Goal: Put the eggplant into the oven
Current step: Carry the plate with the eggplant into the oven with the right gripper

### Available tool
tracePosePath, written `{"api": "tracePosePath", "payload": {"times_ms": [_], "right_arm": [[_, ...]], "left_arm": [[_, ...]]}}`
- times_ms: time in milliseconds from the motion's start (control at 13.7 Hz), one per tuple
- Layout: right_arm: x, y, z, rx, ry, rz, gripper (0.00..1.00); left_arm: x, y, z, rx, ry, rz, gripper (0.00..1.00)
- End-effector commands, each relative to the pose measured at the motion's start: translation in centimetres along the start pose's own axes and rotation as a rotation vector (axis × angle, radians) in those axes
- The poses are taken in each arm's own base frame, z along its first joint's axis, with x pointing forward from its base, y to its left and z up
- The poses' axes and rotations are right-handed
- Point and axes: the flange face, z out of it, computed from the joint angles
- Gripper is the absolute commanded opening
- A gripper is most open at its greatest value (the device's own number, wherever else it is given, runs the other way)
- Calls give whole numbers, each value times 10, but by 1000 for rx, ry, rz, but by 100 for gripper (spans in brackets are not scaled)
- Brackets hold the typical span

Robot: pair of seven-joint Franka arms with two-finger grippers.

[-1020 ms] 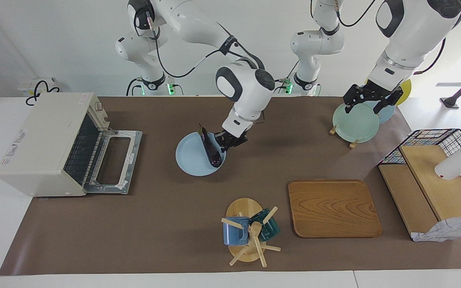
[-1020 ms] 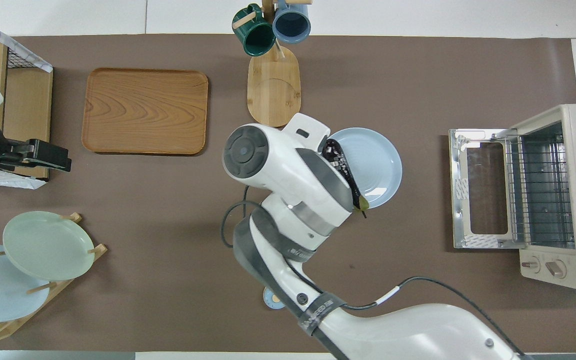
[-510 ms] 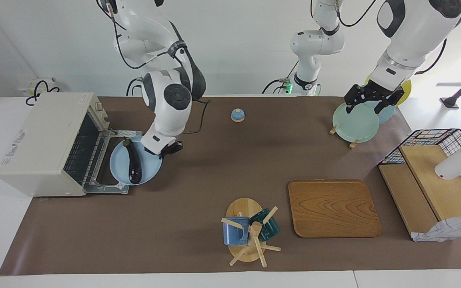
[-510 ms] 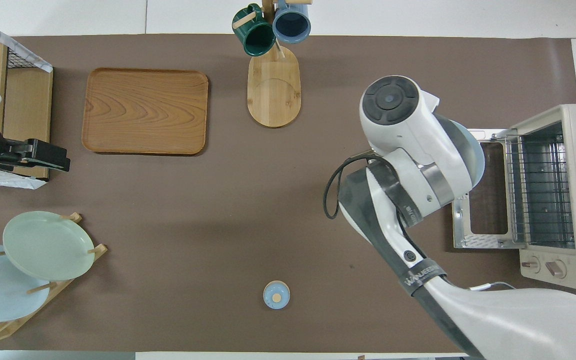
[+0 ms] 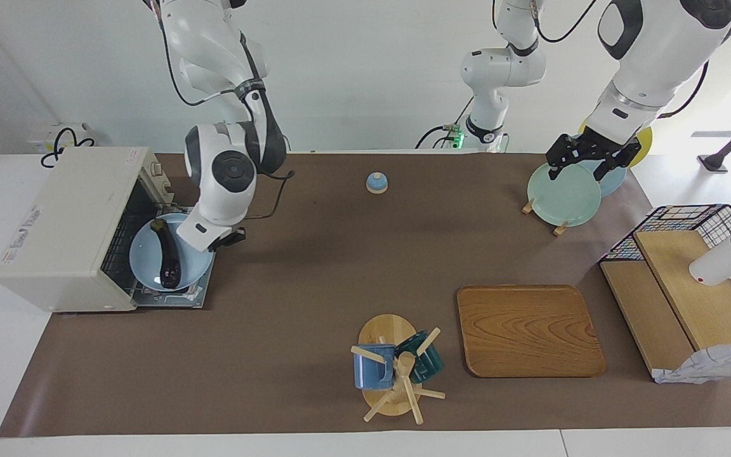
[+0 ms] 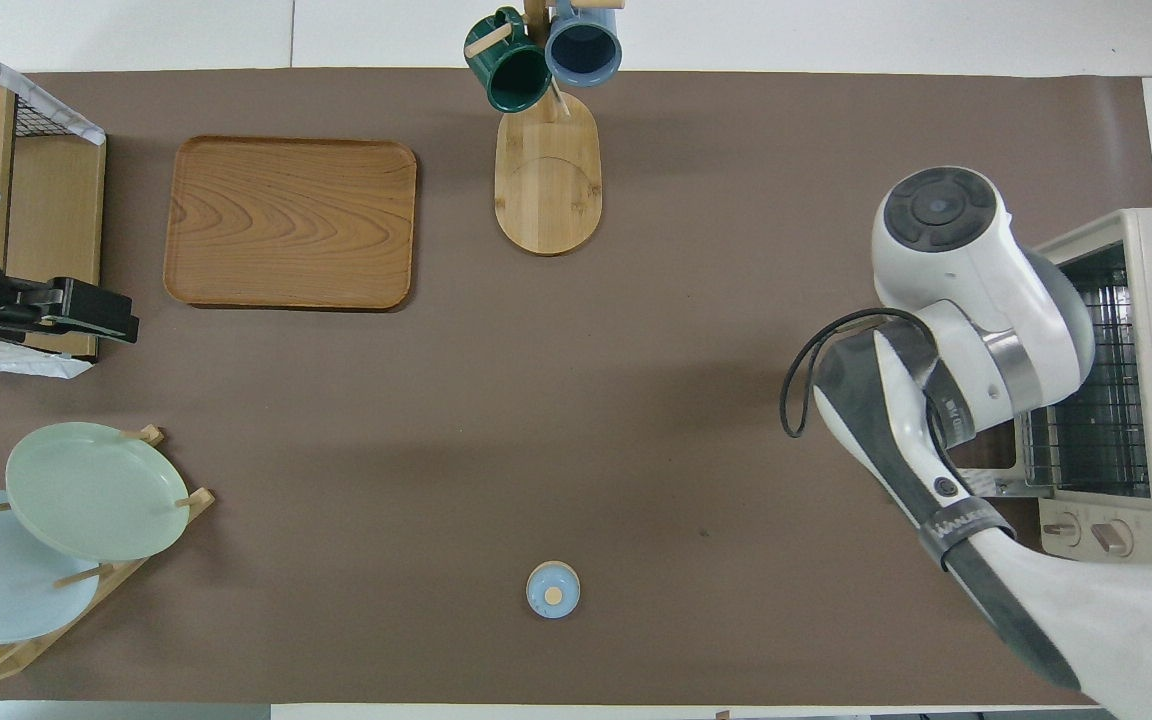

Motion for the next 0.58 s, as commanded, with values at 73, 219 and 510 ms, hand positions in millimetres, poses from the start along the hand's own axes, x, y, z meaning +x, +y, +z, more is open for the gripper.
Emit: {"api": "tracePosePath", "payload": {"times_ms": [73, 219, 510], "right_arm": [[-31, 46, 8, 24, 5, -35, 0], [-39, 48, 9, 28, 3, -31, 0], [-54, 64, 22, 49, -17, -14, 0]], "left_arm": [[-2, -4, -4, 14, 9, -3, 100], [-2, -3, -4, 15, 9, -2, 100], [-2, -3, -3, 14, 7, -2, 100]]}}
